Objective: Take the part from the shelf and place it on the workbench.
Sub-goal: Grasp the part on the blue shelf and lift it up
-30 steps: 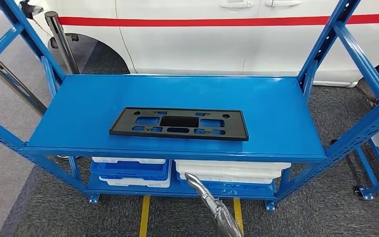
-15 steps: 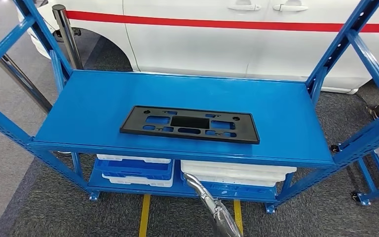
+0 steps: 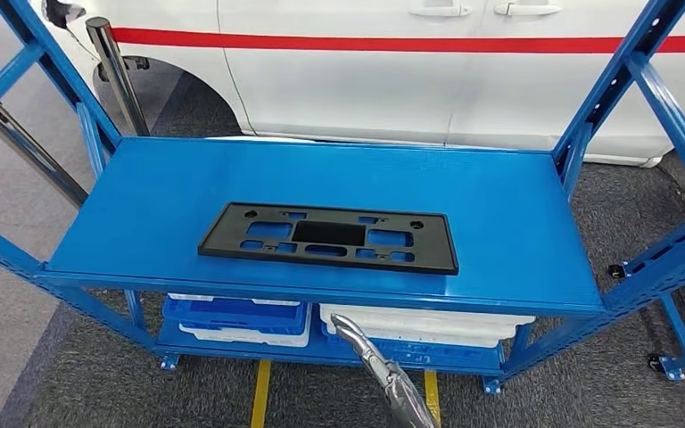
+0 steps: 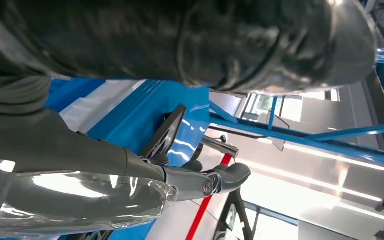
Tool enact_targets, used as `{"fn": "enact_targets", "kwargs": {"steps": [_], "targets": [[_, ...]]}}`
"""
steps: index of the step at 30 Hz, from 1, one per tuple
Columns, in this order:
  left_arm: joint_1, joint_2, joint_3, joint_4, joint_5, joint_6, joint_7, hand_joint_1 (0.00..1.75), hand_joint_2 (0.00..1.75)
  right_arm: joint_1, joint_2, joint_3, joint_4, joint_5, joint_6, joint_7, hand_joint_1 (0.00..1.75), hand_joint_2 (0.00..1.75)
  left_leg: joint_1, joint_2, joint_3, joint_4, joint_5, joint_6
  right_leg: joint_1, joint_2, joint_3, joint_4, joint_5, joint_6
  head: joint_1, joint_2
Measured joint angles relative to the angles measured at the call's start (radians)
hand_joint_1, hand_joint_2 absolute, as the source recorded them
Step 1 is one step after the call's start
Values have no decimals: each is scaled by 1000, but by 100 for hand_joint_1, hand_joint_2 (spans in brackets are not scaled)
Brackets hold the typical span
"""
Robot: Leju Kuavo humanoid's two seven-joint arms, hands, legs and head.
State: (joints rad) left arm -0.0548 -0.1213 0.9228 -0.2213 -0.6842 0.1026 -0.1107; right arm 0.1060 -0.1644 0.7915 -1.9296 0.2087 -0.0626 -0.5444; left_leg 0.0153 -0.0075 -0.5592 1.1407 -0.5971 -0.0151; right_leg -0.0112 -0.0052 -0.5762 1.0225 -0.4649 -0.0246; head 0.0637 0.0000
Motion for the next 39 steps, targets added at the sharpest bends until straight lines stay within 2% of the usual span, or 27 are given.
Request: {"fn": "enact_targets", "kwargs": {"steps": [1, 2, 3, 4, 5, 6, 7, 8, 9, 12, 13, 15, 17, 18, 19, 20, 21, 23, 24, 28, 30, 32, 33, 34, 35, 37, 39], "targets": [[1, 0, 0, 0, 0, 0, -1, 0, 0, 0, 0, 0, 0, 0, 0, 0, 0, 0, 0, 0, -40, 69, -25, -3, 1, -2, 3, 0, -3, -3, 0, 0], [2, 0, 0, 0, 0, 0, -1, 0, 0, 0, 0, 0, 0, 0, 0, 0, 0, 0, 0, 0, -76, 123, -37, -4, 2, -2, 7, 1, -7, -5, 0, 0], [3, 0, 0, 0, 0, 1, -2, 0, 0, 0, 0, 0, 0, 0, 0, 0, 0, 0, 0, 0, -98, 146, -29, -5, 3, -2, 12, 1, -11, -5, 0, 0], [4, 0, 0, 0, -1, 1, -3, 0, 0, 0, 0, 0, 0, 0, 0, 0, 0, 0, 0, 0, -101, 130, -1, -4, 3, -1, 18, 1, -16, -5, 0, 0], [5, 0, 0, 0, -1, 2, -3, 0, 0, 0, 0, 0, 0, 0, 1, 0, 0, 0, 0, 1, -88, 80, 42, -2, 3, 0, 25, 1, -21, -3, 0, 0], [5, 0, 0, 0, -1, 2, -3, 0, 0, 0, 0, 0, 0, 0, 1, 0, 0, 44, 0, 1, -65, 12, 86, 1, 3, 1, 33, 1, -27, -1, 0, 0], [5, 0, 1, 0, -1, 2, -3, 0, 0, 0, 0, 0, 1, 0, 1, 0, 0, 87, -2, 2, -43, -47, 117, 5, 5, 1, 38, 2, -32, 3, 0, 0], [4, 0, 1, 0, -1, 2, -3, 0, 0, 0, 0, 0, 1, 0, 1, 0, 0, 131, -4, 3, -27, -87, 134, 11, 6, 1, 40, 3, -37, 8, 0, 0], [3, 0, 1, 0, -1, 2, -3, 0, 0, -1, 0, 0, 1, 0, 1, 1, 0, 175, -7, 3, -20, -107, 138, 16, 8, 1, 40, 4, -39, 14, 0, 0], [3, 0, 3, 0, 0, 3, -3, 0, 0, -2, 0, 0, 2, 0, 2, 2, 0, 175, -7, 1, -16, -118, 137, 31, 8, 2, 40, 6, -45, 28, 1, 0], [3, 0, 4, 0, 0, 3, -3, 0, 0, -3, 0, 0, 2, 1, 2, 2, 0, 175, -5, 1, -13, -123, 138, 38, 7, 2, 34, 21, -57, 32, 1, 0], [2, 0, 6, 0, 0, 1, -3, 0, 0, -4, 0, 0, 3, 3, 2, 5, 0, 175, -2, 2, -8, -130, 140, 49, 5, 4, -8, 110, -108, 39, 1, 0], [2, 0, 7, 0, 0, 1, -3, 0, 0, -5, 0, 0, 6, 6, 2, 8, 0, 175, -3, 2, -8, -129, 138, 55, 4, 4, -79, 243, -162, 43, 1, 0], [2, 0, 8, 0, 0, 1, -3, 0, 0, -5, 0, 0, 8, 10, 0, 11, 0, 175, -4, 2, -7, -128, 137, 55, 3, 4, -104, 283, -166, 44, 1, 0], [2, 0, 8, 0, 0, 1, -3, 0, 0, -5, 0, 0, 10, 20, -8, 18, 0, 175, -4, 1, -5, -128, 135, 55, 3, 4, -111, 286, -151, 44, 1, 0], [2, 0, 9, 0, 0, 0, -3, 0, 0, -5, 1, 0, 12, 41, -25, 30, 0, 175, -4, 0, -2, -126, 133, 54, 2, 4, -97, 249, -117, 42, 1, 0], [2, 0, 11, 0, 0, 0, -3, 0, 0, -6, 1, -1, 15, 75, -51, 47, 0, 175, -4, -1, 1, -125, 130, 52, 2, 4, -68, 181, -75, 39, 1, 0], [2, 0, 18, 0, 1, -1, -3, 0, 0, -13, 3, -4, 24, 190, -130, 96, 0, 175, -8, -2, 5, -122, 124, 45, 5, 5, -12, 56, -22, 32, 1, 0], [2, -1, 21, 0, 1, -1, -3, 0, 0, -20, 4, -5, 31, 257, -173, 123, 0, 175, -9, -2, 5, -121, 123, 40, 7, 6, 0, 23, -13, 29, 1, 0], [1, 0, 27, 0, 0, -4, 0, 0, 0, -47, 7, -4, 71, 453, -283, 208, 0, 175, -9, 0, 2, -113, 113, 17, 5, 7, 5, 3, -7, 11, 0, 0], [1, 0, 30, 0, 0, -4, 0, 0, 0, -54, 9, -2, 86, 480, -297, 221, 0, 175, -6, 1, -30, -41, 67, 7, 1, 3, 10, -4, -3, 1, 0, 0], [1, 0, 32, 0, -1, -4, 0, 0, 0, -59, 10, 1, 99, 487, -301, 226, 0, 175, -4, 1, -90, 88, 6, 0, 3, 1, 9, -3, -3, -2, 0, 0], [2, 0, 32, 0, -1, -4, 1, 0, 0, -61, 11, 2, 106, 492, -304, 229, 0, 175, -4, 1, -114, 137, -8, -3, 3, 0, 9, -3, -4, -3, 0, 0], [3, 1, 33, 0, -2, -4, 1, 0, 0, -63, 11, 3, 112, 501, -309, 236, 0, 175, -4, 1, -123, 153, -2, -4, 4, 0, 9, -2, -5, -4, 0, 0], [4, 1, 34, 0, -3, -4, 2, 0, 0, -66, 11, 5, 118, 519, -320, 247, 0, 175, -4, 1, -113, 129, 23, -3, 4, 0, 9, 0, -6, -4, 0, 0], [3, 2, 38, 0, -9, -4, 3, 0, 0, -76, 11, 10, 131, 580, -356, 285, 0, 175, -4, 2, -54, 0, 92, 2, 5, 1, 12, 1, -8, -1, 0, 0], [0, 2, 43, 0, -16, -5, 3, 0, 0, -92, 11, 18, 150, 663, -395, 337, 0, 175, -8, 2, -6, -104, 126, 12, 8, 2, 13, 4, -10, 7, 0, 0]]}}
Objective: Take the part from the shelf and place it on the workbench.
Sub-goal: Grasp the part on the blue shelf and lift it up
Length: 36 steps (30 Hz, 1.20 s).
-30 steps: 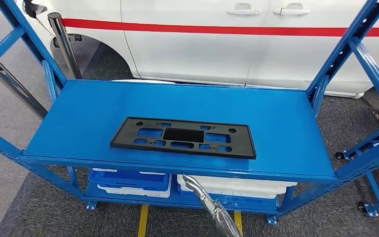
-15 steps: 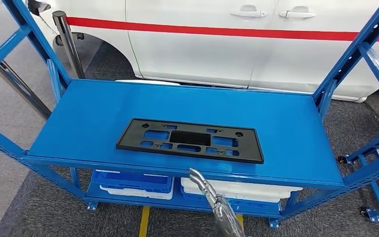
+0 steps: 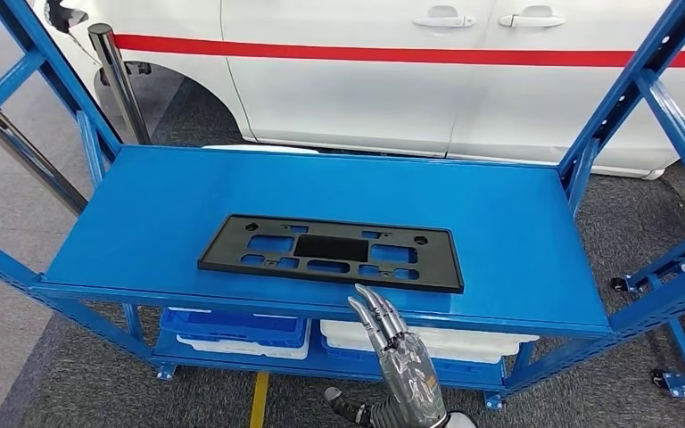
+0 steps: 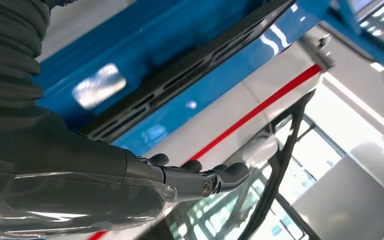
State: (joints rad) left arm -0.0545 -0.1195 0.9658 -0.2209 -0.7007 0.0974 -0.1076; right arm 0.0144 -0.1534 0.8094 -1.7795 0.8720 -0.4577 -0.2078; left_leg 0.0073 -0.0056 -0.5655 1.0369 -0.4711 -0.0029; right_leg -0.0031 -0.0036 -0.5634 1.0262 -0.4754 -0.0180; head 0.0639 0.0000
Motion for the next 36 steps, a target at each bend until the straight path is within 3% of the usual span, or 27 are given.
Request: {"fn": "enact_targets", "kwargs": {"steps": [3, 5, 8, 9, 10, 11, 14, 16, 20, 21, 23, 25, 26, 27, 29, 30, 31, 34, 36], "targets": [[-2, 1, 5, 0, -11, -4, 0, 0, 0, -22, 4, 11, 39, 125, -36, 78, 0, 175, -2, -1, 8, -24, 4, 17, 2, 1, -2, -1, 1, 15, 0, 0], [-3, 1, 6, 0, -16, -8, 0, 0, 0, -36, 8, 18, 68, 192, -48, 121, 0, 175, 1, 0, 11, -34, 11, 30, 0, 2, -13, 26, -19, 25, 1, 0], [-5, 3, 7, 0, -23, -13, 0, 0, 0, -49, 11, 26, 111, 278, -54, 176, 0, 175, 2, 1, 11, -38, 15, 42, -4, 3, -91, 193, -107, 35, 2, 0], [-5, 5, 7, 0, -26, -14, -1, 0, 0, -51, 12, 27, 125, 315, -54, 200, 0, 175, 2, 1, 10, -37, 15, 43, -5, 3, -118, 248, -125, 37, 2, 0], [-4, 6, 7, 0, -30, -15, -1, 0, 0, -54, 12, 27, 140, 361, -54, 229, 0, 175, 2, 0, 10, -36, 14, 42, -7, 3, -131, 274, -124, 39, 2, 0], [-4, 7, 8, 0, -34, -16, -1, 0, 0, -59, 14, 27, 154, 409, -54, 259, 0, 175, 2, 0, 10, -34, 13, 41, -9, 3, -126, 260, -104, 39, 2, 0], [-5, 7, 8, 0, -44, -20, -1, 0, 0, -83, 21, 25, 192, 509, -50, 327, 0, 175, 1, -2, 10, -25, 6, 32, -10, 3, -40, 73, -13, 33, 2, 0], [-6, 8, 8, 0, -48, -23, -1, 0, 0, -98, 28, 18, 213, 535, -47, 349, 0, 175, -2, -2, 7, -21, 3, 22, -5, 4, -13, 10, 0, 26, 1, 0], [-6, 11, 9, 0, -50, -30, -2, 0, 0, -117, 39, 3, 244, 559, -43, 369, 0, 175, 2, -1, -1, -4, -13, -1, -6, 4, -9, -2, 6, 3, 0, 0], [-6, 11, 9, 0, -52, -31, -2, 0, 0, -120, 43, 1, 249, 569, -39, 374, 0, 175, 3, 0, -16, 31, -35, -6, -8, 3, -8, -5, 9, -2, 0, 0], [-6, 13, 10, 0, -56, -31, -2, 0, 0, -126, 49, -6, 260, 606, -28, 392, 0, 175, 4, 0, -75, 157, -99, -14, -8, 0, -9, -6, 9, -8, 0, 0], [-5, 16, 11, 0, -63, -32, -1, 0, 0, -129, 54, -13, 275, 654, -24, 421, 0, 175, 4, 0, -125, 257, -126, -18, -6, -1, -10, -5, 9, -10, 0, 0], [-4, 16, 12, 0, -66, -32, -1, 0, 0, -134, 55, -15, 281, 672, -24, 442, 0, 175, 4, 0, -126, 255, -111, -18, -6, -1, -9, -4, 8, -10, 0, 0], [-4, 17, 13, 0, -68, -32, -1, 0, 0, -141, 55, -15, 288, 684, -25, 466, 0, 175, 4, 0, -108, 213, -79, -16, -6, 0, -8, -3, 7, -10, 0, 0], [-5, 18, 14, 0, -70, -33, 0, 0, 0, -163, 55, -10, 298, 693, -24, 518, 0, 175, 3, 1, -46, 77, -11, -10, -4, 2, -6, 0, 4, -6, 0, 0], [-7, 19, 14, 0, -71, -34, 0, 0, 0, -176, 54, -6, 302, 694, -21, 540, 0, 175, 1, 0, -22, 24, 6, -5, -2, 2, -7, 2, 3, -2, 0, 0], [-8, 19, 15, 0, -72, -35, 0, 0, 0, -186, 54, -1, 306, 694, -17, 555, 0, 175, 0, 0, -10, -5, 12, 0, 0, 3, -8, 3, 2, 3, 0, 0], [-9, 20, 20, 0, -78, -37, 2, 0, 0, -204, 53, 8, 317, 696, -5, 562, 0, 175, -1, -1, -6, -22, 14, 17, 0, 3, -11, 5, 1, 18, 1, 0], [-9, 20, 23, 0, -79, -39, 2, 0, 0, -212, 53, 8, 323, 697, -2, 558, 0, 175, 3, 0, -3, -30, 19, 31, -1, 4, -29, 47, -29, 28, 1, 0]]}}
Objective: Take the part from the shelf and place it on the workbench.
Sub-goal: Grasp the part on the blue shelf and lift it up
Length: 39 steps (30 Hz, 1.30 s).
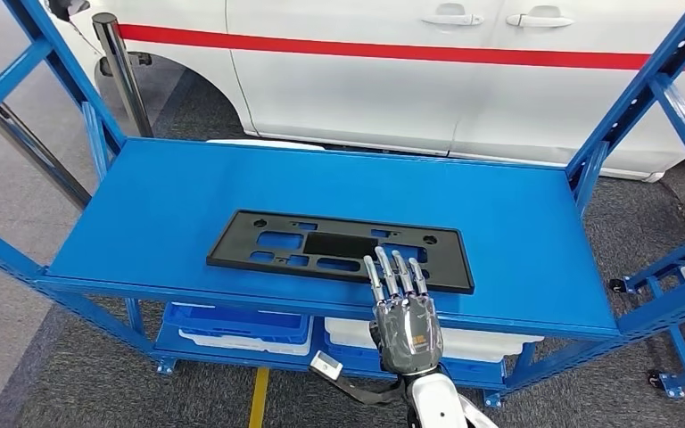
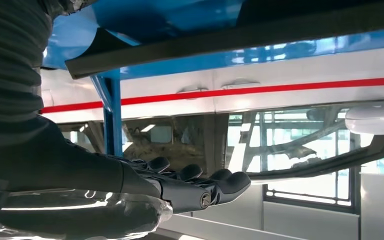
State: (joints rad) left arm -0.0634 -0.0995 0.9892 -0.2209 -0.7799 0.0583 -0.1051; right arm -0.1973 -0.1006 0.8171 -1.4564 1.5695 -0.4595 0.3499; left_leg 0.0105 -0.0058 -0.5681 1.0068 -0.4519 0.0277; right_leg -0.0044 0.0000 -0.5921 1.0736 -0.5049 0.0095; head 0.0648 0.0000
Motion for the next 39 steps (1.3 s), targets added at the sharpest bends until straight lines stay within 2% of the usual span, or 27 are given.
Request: {"fn": "enact_targets", "kwargs": {"steps": [3, 4, 5, 6, 8, 10, 13, 15, 16, 18, 19, 20, 21, 23, 24, 25, 26, 29, 31, 33, 34, 35, 36, 37, 38, 39], "targets": [[-1, 1, 4, 0, -1, -4, 0, 0, 0, -6, 0, 0, 10, 1, 11, -1, 0, 175, 0, 1, 0, -1, 1, 9, -3, 0, -85, 179, -86, 7, 0, 0], [-1, 1, 5, 0, -1, -5, 0, 0, 0, -7, 0, 0, 15, 1, 20, -4, 0, 175, 0, 1, -1, -1, 0, 10, -4, 0, -107, 222, -96, 8, 0, 0], [0, 2, 7, 0, -2, -7, 0, 0, 0, -10, 0, -1, 20, 1, 30, -9, 0, 175, 0, 0, 0, 0, 0, 9, -4, 0, -113, 230, -86, 8, 0, 0], [0, 3, 7, 0, -2, -9, 0, 0, 0, -14, 1, -3, 26, 1, 40, -17, 0, 175, 0, 0, 0, 2, -1, 8, -5, 0, -99, 200, -58, 8, 0, 0], [-1, 3, 8, 0, -3, -12, 0, 0, 0, -27, 5, -10, 37, 1, 57, -38, 0, 175, -1, -2, 1, 7, -5, 3, -7, 0, -37, 69, 8, 2, 0, 0], [-2, 4, 9, 0, -6, -12, 0, 0, 0, -41, 13, -22, 47, 1, 66, -58, 0, 175, -4, -2, -2, 13, -9, -6, -3, 1, 3, -21, 35, -4, 0, 0], [-2, 5, 11, 0, -9, -12, 0, 0, 0, -50, 24, -39, 57, -5, 78, -77, 0, 175, -4, -2, -4, 13, -9, -23, -1, 1, 7, -40, 38, -18, 0, 0], [-2, 5, 12, 0, -9, -12, -2, 0, 0, -55, 31, -45, 60, -10, 84, -84, 0, 175, -2, -1, -17, 45, -34, -33, -4, 0, 10, -48, 43, -31, 0, 0], [-2, 5, 12, 0, -9, -12, -2, 0, 0, -58, 34, -48, 62, -12, 87, -87, 0, 175, 0, 0, -38, 91, -62, -37, -5, -1, 11, -51, 45, -35, -1, 0], [-2, 6, 14, 0, -9, -12, -3, 0, 0, -61, 37, -51, 65, -16, 95, -91, 0, 175, 1, 0, -97, 222, -125, -43, -3, -2, 11, -51, 45, -40, -1, 0], [-1, 7, 15, 0, -9, -12, -3, 0, 0, -61, 38, -51, 67, -18, 99, -93, 0, 175, 1, 0, -121, 273, -140, -45, -2, -2, 11, -50, 44, -41, -1, 0], [0, 7, 15, 0, -9, -12, -4, 0, 0, -61, 38, -52, 68, -20, 102, -95, 0, 175, 1, 0, -130, 291, -137, -45, -2, -2, 11, -50, 44, -41, -1, 0], [1, 7, 16, 0, -9, -12, -4, 0, 0, -61, 38, -53, 69, -23, 105, -96, 0, 175, 1, 0, -120, 269, -115, -44, -2, -2, 12, -49, 44, -41, -1, 0], [1, 8, 16, 0, -9, -12, -5, 0, 0, -62, 39, -55, 69, -28, 112, -101, 0, 175, 0, 0, -57, 138, -46, -39, -1, -1, 15, -48, 42, -39, -1, 0], [0, 8, 17, 0, -9, -12, -5, 0, 0, -64, 39, -55, 69, -30, 116, -103, 0, 175, -1, 0, -25, 72, -23, -35, 0, -1, 15, -47, 40, -36, 0, 0], [-1, 9, 17, 0, -9, -12, -6, 0, 0, -65, 39, -56, 69, -32, 119, -105, 0, 175, -3, 0, -5, 29, -11, -30, 2, -1, 15, -46, 40, -32, 0, 0], [-2, 9, 18, 0, -9, -12, -6, 0, 0, -66, 39, -56, 69, -33, 121, -106, 0, 175, -6, -1, 3, 10, -10, -26, 3, -1, 14, -46, 41, -27, 0, 0], [-1, 9, 24, 0, -9, -12, -7, 0, 0, -69, 41, -57, 69, -40, 129, -107, 0, 175, -4, -1, 6, 1, -6, -11, 4, 0, 11, -41, 37, -11, 0, 0], [-2, 9, 28, 0, -10, -12, -8, 0, 0, -72, 41, -57, 69, -46, 133, -108, 0, 175, 1, 0, 9, -7, -2, 3, 3, 0, -15, 18, 0, -2, 0, 0], [-2, 9, 30, 0, -10, -12, -10, 0, 0, -74, 41, -58, 69, -50, 135, -109, 0, 175, 0, 1, 8, -7, -3, 10, -1, 0, -78, 149, -62, 3, 0, 0], [-2, 9, 31, 0, -10, -12, -11, 0, 0, -73, 41, -58, 69, -52, 136, -109, 0, 175, 0, 1, 8, -7, -4, 11, -2, 0, -110, 210, -82, 5, 0, 0], [-2, 9, 31, 0, -11, -12, -11, 0, 0, -73, 41, -58, 69, -52, 136, -110, 0, 175, 0, 1, 9, -6, -5, 10, -4, 0, -128, 240, -82, 6, 0, 0], [-2, 9, 32, 0, -11, -12, -11, 0, 0, -73, 41, -58, 69, -53, 137, -110, 0, 175, 0, 0, 11, -5, -8, 9, -5, 0, -126, 231, -63, 7, 0, 0], [-2, 9, 32, 0, -11, -12, -12, 0, 0, -73, 41, -58, 69, -53, 137, -110, 0, 175, 0, -1, 14, -4, -13, 8, -7, 0, -105, 182, -28, 6, 0, 0], [-1, 9, 32, 0, -11, -12, -12, 0, 0, -74, 41, -58, 69, -53, 137, -111, 0, 175, 0, -1, 18, -2, -19, 5, -8, 0, -72, 111, 9, 4, 0, 0], [-1, 9, 32, 0, -12, -12, -13, 0, 0, -75, 41, -59, 69, -55, 137, -112, 0, 175, -1, -2, 21, 2, -24, 1, -7, -1, -39, 44, 33, 2, 0, 0]]}}
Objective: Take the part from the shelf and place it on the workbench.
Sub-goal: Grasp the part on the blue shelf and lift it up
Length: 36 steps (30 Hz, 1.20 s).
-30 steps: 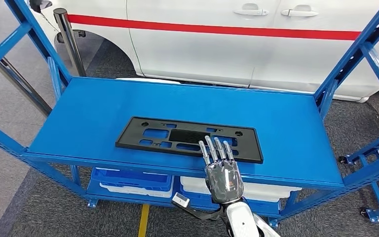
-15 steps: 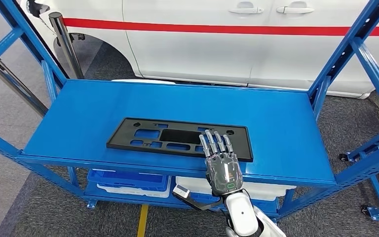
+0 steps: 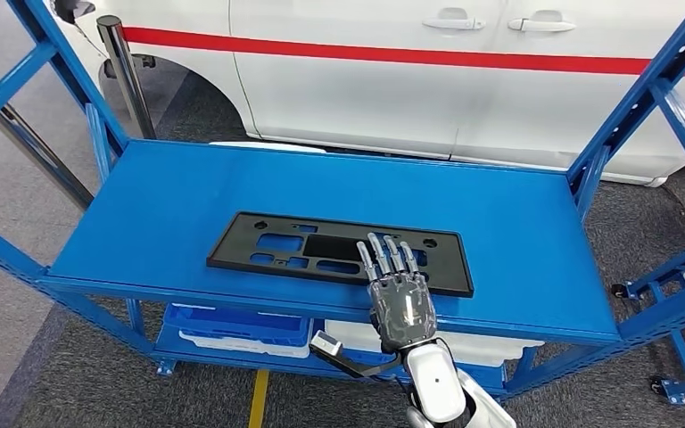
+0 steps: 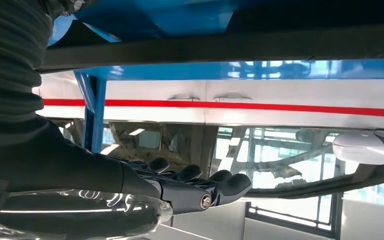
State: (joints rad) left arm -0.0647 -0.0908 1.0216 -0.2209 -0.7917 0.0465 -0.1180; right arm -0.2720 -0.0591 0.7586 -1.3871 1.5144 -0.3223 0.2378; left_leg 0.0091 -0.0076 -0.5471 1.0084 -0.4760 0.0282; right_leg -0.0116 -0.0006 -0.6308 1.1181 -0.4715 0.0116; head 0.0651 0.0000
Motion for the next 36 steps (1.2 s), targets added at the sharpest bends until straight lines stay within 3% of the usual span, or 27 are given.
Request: {"fn": "enact_targets", "kwargs": {"steps": [2, 6, 8, 10, 11, 12, 14, 16, 17, 20, 22, 25, 26, 27, 28, 30, 31, 33, 36], "targets": [[0, 0, 0, 0, -1, 0, -2, 0, 0, -2, 0, 0, 0, -6, 2, -4, 0, 175, -3, 0, 2, 5, -4, -11, 3, 1, 36, -73, 14, -6, 0, 0], [-1, 0, 1, 0, -1, 2, -6, 0, 0, -5, 1, 0, 0, -16, 5, -9, 0, 175, 0, 1, -2, 22, -21, -34, 3, 3, 44, -87, 9, -27, -1, 0], [-2, -1, 1, 0, -1, 3, -8, 0, 0, -7, 2, 0, 0, -21, 7, -12, 0, 175, 2, 2, -44, 111, -69, -42, 1, 0, 51, -93, 8, -38, -1, 0], [-1, 0, 1, 0, -1, 4, -9, 0, 0, -8, 3, 0, 0, -25, 11, -13, 0, 175, 2, 2, -116, 245, -120, -47, 3, -1, 54, -93, 4, -44, -1, 0], [0, 0, 1, 0, -2, 4, -10, 0, 0, -7, 3, 0, 1, -27, 12, -13, 0, 175, 2, 2, -143, 287, -124, -47, 4, -1, 56, -93, 2, -46, -1, 0], [1, 0, 1, 0, -2, 4, -10, 0, 0, -7, 3, 0, 1, -29, 13, -13, 0, 175, 3, 2, -152, 289, -107, -47, 5, 0, 58, -93, -1, -46, -1, 0], [2, 0, 1, 0, -4, 4, -13, 0, 0, -7, 3, 0, 1, -39, 14, -15, 0, 175, 2, 2, -115, 186, -26, -42, 6, 2, 69, -92, -8, -44, -1, 0], [1, 0, 2, 0, -7, 4, -18, 0, 0, -8, 3, 0, 1, -64, 20, -24, 0, 175, -2, 2, -61, 62, 28, -33, 9, 3, 76, -91, -15, -37, -1, 0], [0, 1, 2, 0, -8, 4, -22, 0, 0, -9, 3, 0, 1, -83, 27, -31, 0, 175, -5, 1, -47, 28, 36, -28, 10, 3, 76, -91, -16, -33, -1, 0], [0, 1, 5, 0, -9, 4, -32, 0, 0, -10, 2, -1, 1, -149, 54, -58, 0, 175, -6, 2, -42, 8, 32, -13, 10, 3, 73, -90, -20, -19, -1, 0], [2, 1, 7, 0, -9, 4, -36, 0, 0, -13, 1, -3, 2, -172, 66, -65, 0, 175, -1, 3, -35, -2, 35, -1, 9, 3, 58, -53, -45, -8, -1, 0], [0, 2, 10, 0, -9, 3, -42, 0, 0, -18, -4, -5, 8, -187, 78, -67, 0, 175, 1, 5, -31, -6, 34, 11, 5, 3, -37, 133, -129, 3, 0, 0], [0, 2, 12, 0, -9, 3, -43, 0, 0, -18, -6, -6, 11, -189, 81, -67, 0, 175, 1, 4, -31, -5, 33, 11, 3, 2, -67, 184, -141, 6, 0, 0], [1, 2, 14, 0, -9, 3, -43, 0, 0, -18, -8, -6, 13, -192, 84, -68, 0, 175, 1, 4, -30, -4, 32, 11, 0, 2, -80, 199, -132, 8, 0, 0], [1, 2, 16, 0, -9, 3, -43, 0, 0, -18, -9, -6, 16, -195, 86, -68, 0, 175, 2, 4, -28, -3, 30, 9, -2, 2, -73, 175, -105, 10, 0, 0], [1, 1, 21, 0, -9, 3, -44, 0, 0, -22, -10, -7, 19, -210, 93, -72, 0, 175, 2, 2, -24, 4, 23, 3, -6, 1, -18, 46, -30, 9, 0, 0], [1, 1, 23, 0, -9, 3, -45, 0, 0, -25, -11, -8, 20, -220, 98, -75, 0, 175, 0, 2, -24, 9, 18, -2, -5, 2, 9, -14, -6, 6, -1, 0], [0, 2, 25, 0, -9, 4, -48, 0, 0, -31, -12, -11, 24, -243, 106, -83, 0, 175, -3, 1, -27, 15, 14, -13, -2, 3, 31, -70, 5, -2, -1, 0], [0, 1, 27, 0, -9, 5, -52, 0, 0, -39, -14, -17, 29, -273, 118, -92, 0, 175, 0, 2, -29, 20, 6, -30, -1, 5, 35, -79, 9, -21, -1, 0]]}}
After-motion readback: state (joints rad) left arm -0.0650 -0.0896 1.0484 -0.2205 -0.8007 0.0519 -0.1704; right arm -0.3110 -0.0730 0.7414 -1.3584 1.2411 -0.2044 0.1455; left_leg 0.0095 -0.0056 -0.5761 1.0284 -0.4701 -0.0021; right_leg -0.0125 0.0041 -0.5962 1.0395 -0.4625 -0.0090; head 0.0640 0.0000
